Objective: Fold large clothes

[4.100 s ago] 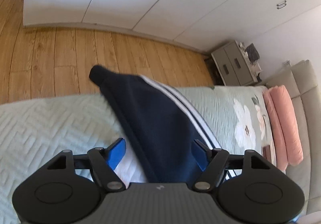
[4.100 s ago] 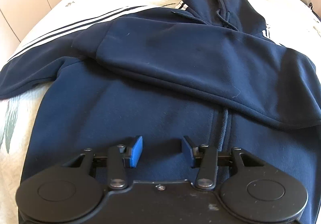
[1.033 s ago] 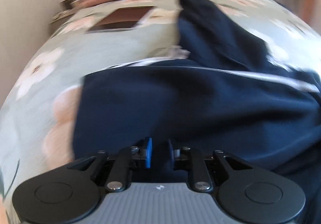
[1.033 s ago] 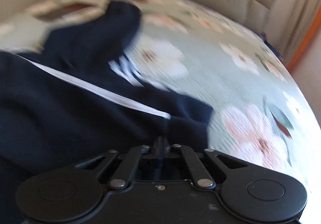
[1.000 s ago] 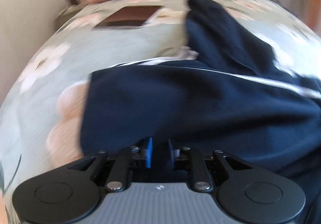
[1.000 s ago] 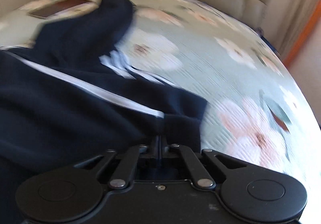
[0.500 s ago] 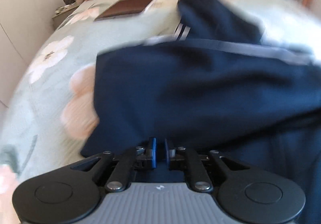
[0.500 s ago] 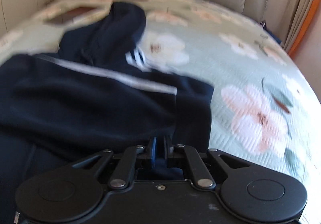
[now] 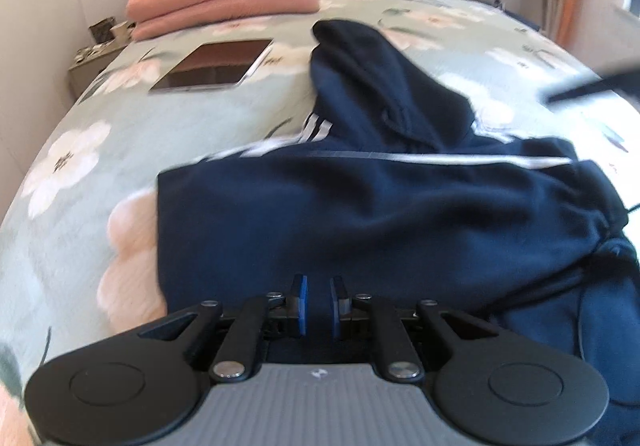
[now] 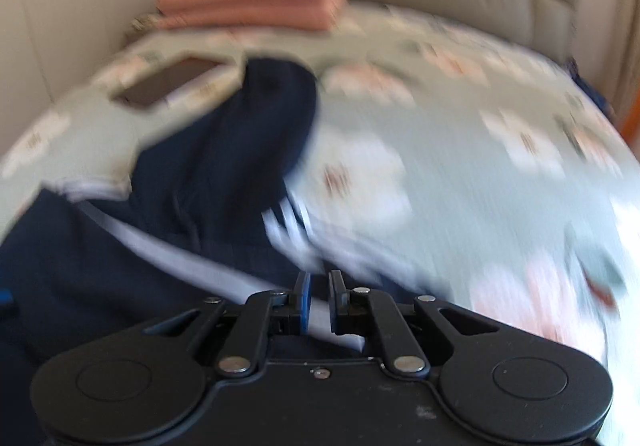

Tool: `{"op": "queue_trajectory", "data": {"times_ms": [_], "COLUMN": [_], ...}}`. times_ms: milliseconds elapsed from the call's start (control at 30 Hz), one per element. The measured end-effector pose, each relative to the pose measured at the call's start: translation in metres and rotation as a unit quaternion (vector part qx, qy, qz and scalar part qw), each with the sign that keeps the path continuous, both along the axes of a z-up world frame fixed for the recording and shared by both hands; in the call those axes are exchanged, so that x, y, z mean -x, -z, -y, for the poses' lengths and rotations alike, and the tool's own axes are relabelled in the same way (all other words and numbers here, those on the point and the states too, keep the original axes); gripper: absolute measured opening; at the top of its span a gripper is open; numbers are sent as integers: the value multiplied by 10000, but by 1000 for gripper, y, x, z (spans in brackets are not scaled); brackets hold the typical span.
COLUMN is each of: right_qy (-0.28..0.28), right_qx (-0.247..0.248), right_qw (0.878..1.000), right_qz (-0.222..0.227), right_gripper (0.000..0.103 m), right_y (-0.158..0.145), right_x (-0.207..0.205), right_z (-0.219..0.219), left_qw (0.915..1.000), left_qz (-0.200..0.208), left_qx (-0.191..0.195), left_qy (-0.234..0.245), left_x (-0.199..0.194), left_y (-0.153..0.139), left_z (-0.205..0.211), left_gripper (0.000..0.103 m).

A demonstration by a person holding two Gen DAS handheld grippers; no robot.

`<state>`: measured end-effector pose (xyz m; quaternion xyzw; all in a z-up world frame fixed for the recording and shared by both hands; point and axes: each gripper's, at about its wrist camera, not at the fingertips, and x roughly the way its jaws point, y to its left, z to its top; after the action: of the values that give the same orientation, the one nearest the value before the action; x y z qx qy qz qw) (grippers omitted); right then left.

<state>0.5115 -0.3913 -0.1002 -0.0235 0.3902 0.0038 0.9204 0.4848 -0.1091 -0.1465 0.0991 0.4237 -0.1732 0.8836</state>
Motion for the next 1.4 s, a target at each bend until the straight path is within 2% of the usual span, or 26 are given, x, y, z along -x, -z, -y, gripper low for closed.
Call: {"op": "queue_trajectory", "data": {"times_ms": [33,67,100,133,167,200,267,367,400,600,667,700,733,767,800,900,1000,1133,1200,1400], "right_qy": [-98,-195,-262,-273,-270,-279,-255,-161,-148,-244,-254,-98,46,70,87,245,230,112,26,-471], "right_qx": [-10,-28,-59,-79,-99,-129,-170,-344,-407,-420,-133,236,511,669,696,456,264,-87,-67,-282], "right_qw": [9999,9996,9992,9989,9984,9979,9977,9974,9970,9978,9993,9995,9985,9974,9970,9953,9884,9794,9748,9663], "right_qz": [106,215,296,376,488,568,601,615,634,443,257,166,182,249,326,814,1476,2013,2231,2514], "right_gripper": [7,14,29,38,56,62,62,76,76,78,77,71,59,23,11,11,11,11,11,12], "right_y": [-2,-3,-3,-2,-1,2,6,12,15,45,62,71,76,78,76,53,12,-47,-72,-133], "right_x": [-15,-35,-56,-72,-93,-111,-146,-197,-214,-293,-314,-323,-327,-328,-326,-300,-249,-150,-95,61], "right_z": [-3,-6,-8,-8,-9,-9,-8,-8,-11,-54,-72,-80,-85,-88,-88,-80,-72,-64,-68,-84], "left_qw": [10000,9999,9999,9998,9997,9996,9996,9994,9993,9980,9977,9977,9976,9975,9974,9976,9985,9972,9961,9931], "left_qz": [15,28,35,31,-2,-39,-105,-230,-266,-384,-380,-367,-356,-349,-346,-345,-242,-128,-86,86], "left_qx": [52,90,110,132,158,170,149,162,172,494,535,547,561,586,607,590,493,646,725,869], "left_qy": [47,94,127,156,182,202,217,201,182,109,139,164,179,176,156,77,-61,-341,-494,-777], "left_x": [-4,-8,-13,-18,-23,-26,-35,-49,-54,-71,-74,-74,-74,-74,-73,-68,-58,-40,-30,3], "left_y": [-1,-1,-1,0,3,6,13,23,26,35,36,36,37,37,38,35,25,3,-9,-43], "left_z": [2,5,6,7,7,6,5,2,1,-8,-10,-10,-10,-12,-12,-13,-18,-36,-49,-72], "left_gripper": [14,16,17,18,19,19,19,19,19,19,20,20,20,19,19,20,20,20,20,21]}}
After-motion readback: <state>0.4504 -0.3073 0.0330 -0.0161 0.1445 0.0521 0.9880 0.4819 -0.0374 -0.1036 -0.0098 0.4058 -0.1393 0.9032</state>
